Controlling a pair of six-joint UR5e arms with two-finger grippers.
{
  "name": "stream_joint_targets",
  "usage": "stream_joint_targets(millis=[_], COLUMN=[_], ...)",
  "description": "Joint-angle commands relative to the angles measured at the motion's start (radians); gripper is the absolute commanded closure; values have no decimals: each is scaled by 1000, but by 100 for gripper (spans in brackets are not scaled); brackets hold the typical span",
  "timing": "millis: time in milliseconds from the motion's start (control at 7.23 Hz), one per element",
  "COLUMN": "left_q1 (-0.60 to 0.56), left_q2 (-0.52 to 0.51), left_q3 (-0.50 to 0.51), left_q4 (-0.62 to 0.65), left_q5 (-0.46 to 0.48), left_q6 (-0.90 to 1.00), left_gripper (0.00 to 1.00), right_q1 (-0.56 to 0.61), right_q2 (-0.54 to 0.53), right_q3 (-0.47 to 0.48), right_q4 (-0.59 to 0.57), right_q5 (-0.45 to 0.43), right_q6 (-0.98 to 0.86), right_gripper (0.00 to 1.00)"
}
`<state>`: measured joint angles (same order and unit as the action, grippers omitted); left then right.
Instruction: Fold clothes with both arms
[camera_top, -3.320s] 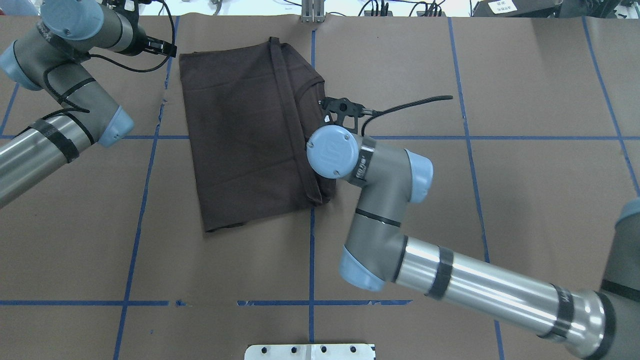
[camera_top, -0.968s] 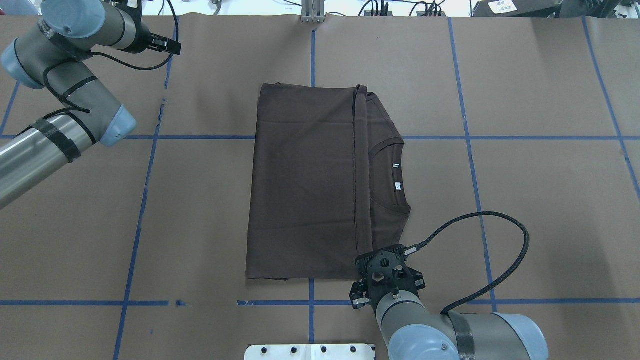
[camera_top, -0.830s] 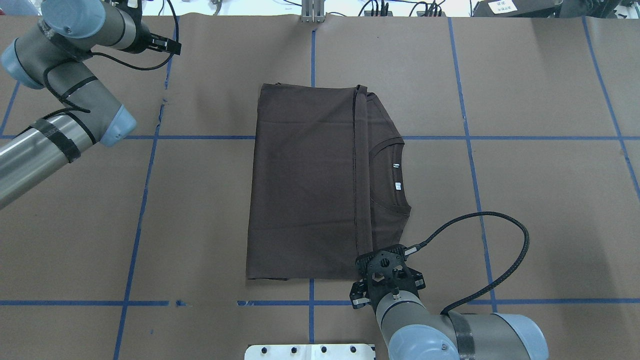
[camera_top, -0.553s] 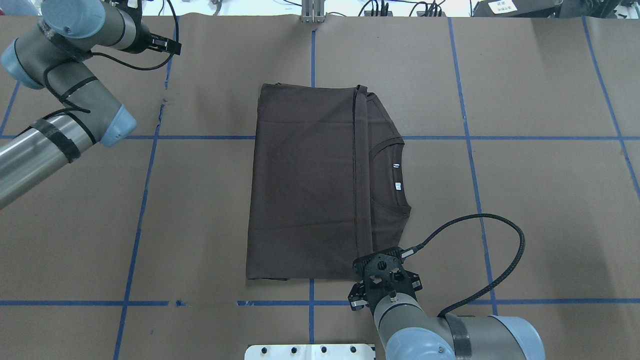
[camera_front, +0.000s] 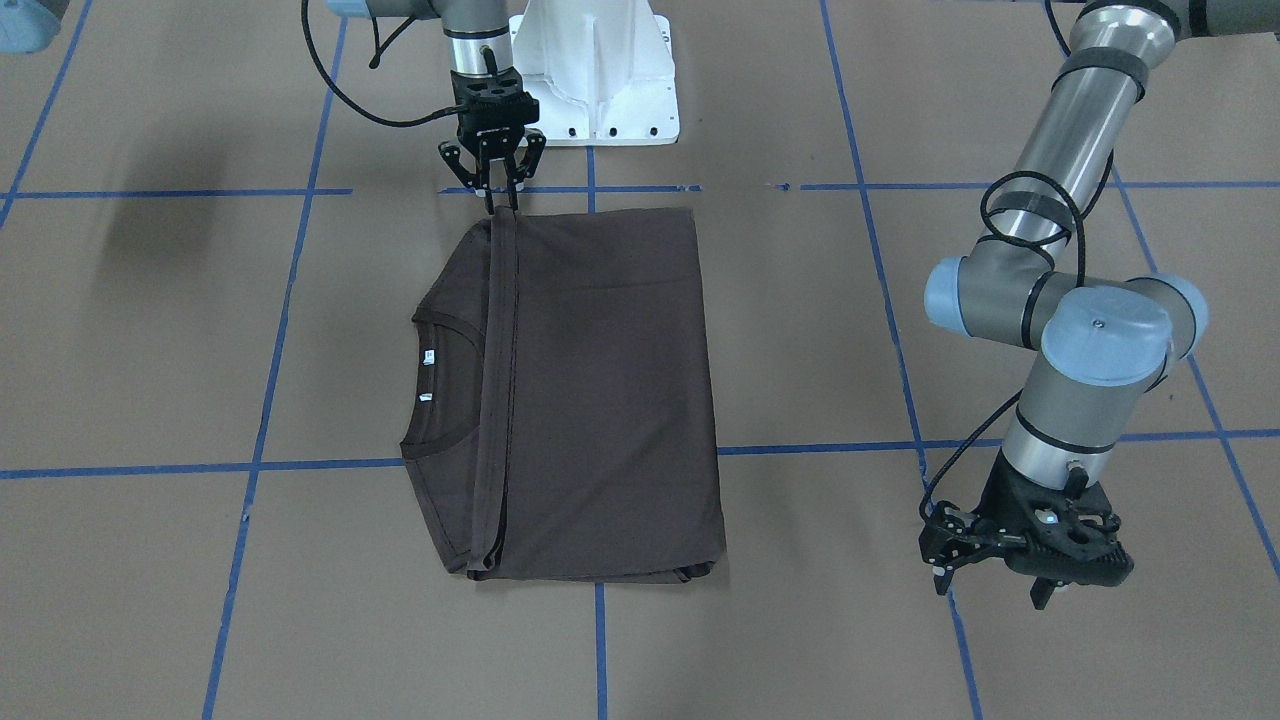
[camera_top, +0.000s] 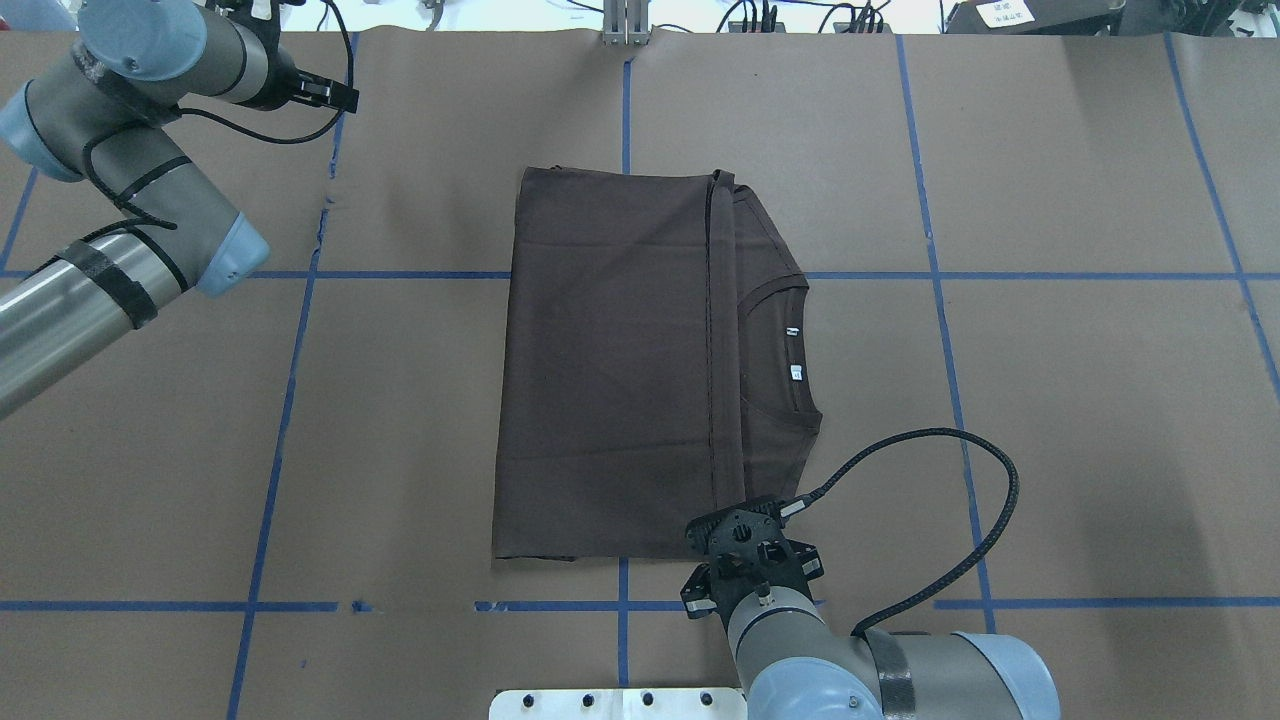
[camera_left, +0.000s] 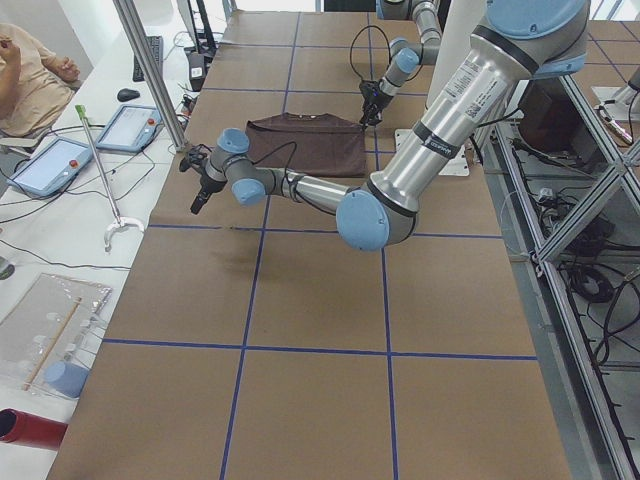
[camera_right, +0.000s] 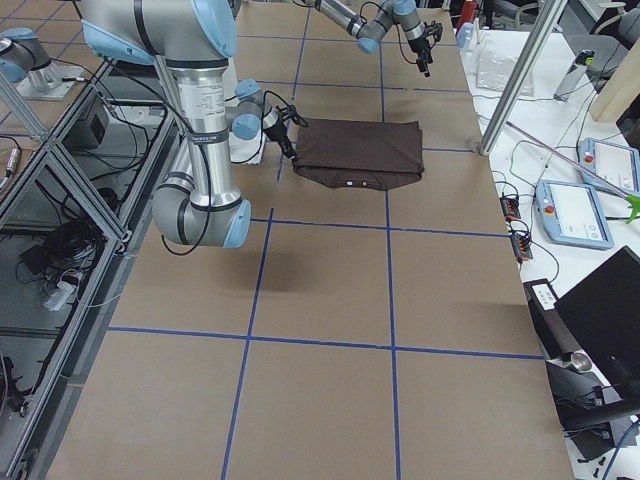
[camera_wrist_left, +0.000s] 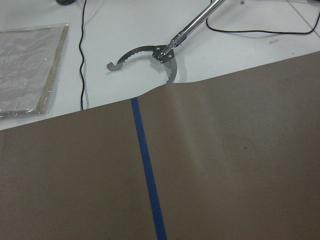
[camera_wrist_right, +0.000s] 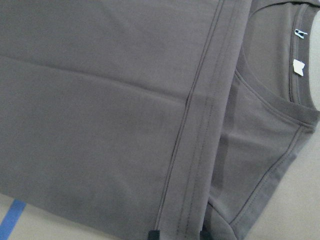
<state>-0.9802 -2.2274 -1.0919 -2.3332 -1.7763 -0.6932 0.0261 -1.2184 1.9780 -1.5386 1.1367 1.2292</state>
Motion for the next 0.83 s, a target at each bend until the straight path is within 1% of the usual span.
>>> stream_joint_targets(millis=[0, 415, 692], left_q1=[0, 0, 0], left_q2=[0, 0, 0], left_q3=[1, 0, 1], left_q4=[0, 1, 0], left_q5=[0, 0, 0], left_q6=[0, 0, 0], left_gripper=[0, 0, 0], right_q1=[0, 0, 0], right_q2=[0, 37, 33], right_q3=[-7, -28, -28], right_q4=[2, 0, -8], right_q5=[0, -2, -2], right_q6=[1, 0, 0], right_gripper=[61, 61, 60])
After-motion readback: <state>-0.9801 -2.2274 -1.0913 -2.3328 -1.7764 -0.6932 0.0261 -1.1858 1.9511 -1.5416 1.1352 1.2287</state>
